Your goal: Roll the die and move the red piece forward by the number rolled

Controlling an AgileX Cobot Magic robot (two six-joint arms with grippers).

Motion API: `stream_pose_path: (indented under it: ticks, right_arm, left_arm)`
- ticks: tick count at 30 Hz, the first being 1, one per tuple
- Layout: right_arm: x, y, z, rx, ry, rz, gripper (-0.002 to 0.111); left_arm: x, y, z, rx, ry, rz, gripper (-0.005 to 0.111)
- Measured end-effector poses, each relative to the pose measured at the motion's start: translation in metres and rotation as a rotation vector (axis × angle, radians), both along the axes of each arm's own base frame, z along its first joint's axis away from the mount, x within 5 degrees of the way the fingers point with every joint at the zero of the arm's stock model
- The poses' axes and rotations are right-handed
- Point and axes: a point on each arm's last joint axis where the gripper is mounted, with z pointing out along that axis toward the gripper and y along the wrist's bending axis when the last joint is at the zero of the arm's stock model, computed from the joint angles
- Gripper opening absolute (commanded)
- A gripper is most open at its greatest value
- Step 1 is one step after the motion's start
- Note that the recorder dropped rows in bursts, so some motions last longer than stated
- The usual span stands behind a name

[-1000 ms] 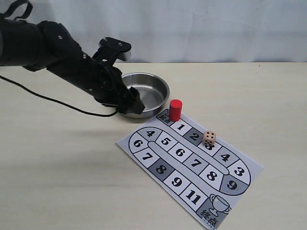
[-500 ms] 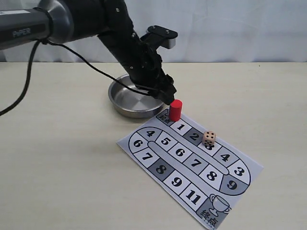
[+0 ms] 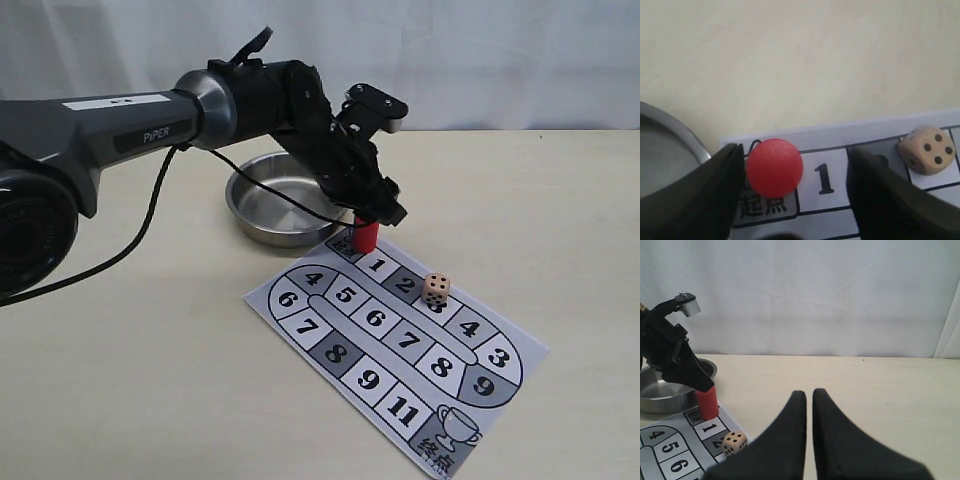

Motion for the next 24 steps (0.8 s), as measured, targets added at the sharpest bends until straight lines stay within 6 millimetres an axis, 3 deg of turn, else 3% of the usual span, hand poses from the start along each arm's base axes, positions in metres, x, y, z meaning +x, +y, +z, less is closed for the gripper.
stream_pose_path:
  ticks: [9,15,24]
  right_arm:
    - [0.000,0.000,0.000,0.000,0.000,0.000,0.004]
    - [0.000,0.000,0.000,0.000,0.000,0.000,0.004]
    - [0.000,0.000,0.000,0.000,0.000,0.000,0.004]
  left_arm:
    - [-0.004,0.000,-0.001,0.034,0.016,-0.054,0.057]
    - [-0.024,-0.011,0.001,0.105,0.071,-0.214,0.056]
    - [-0.053,-0.037,0.000,0.134,0.072,-0.345,0.026]
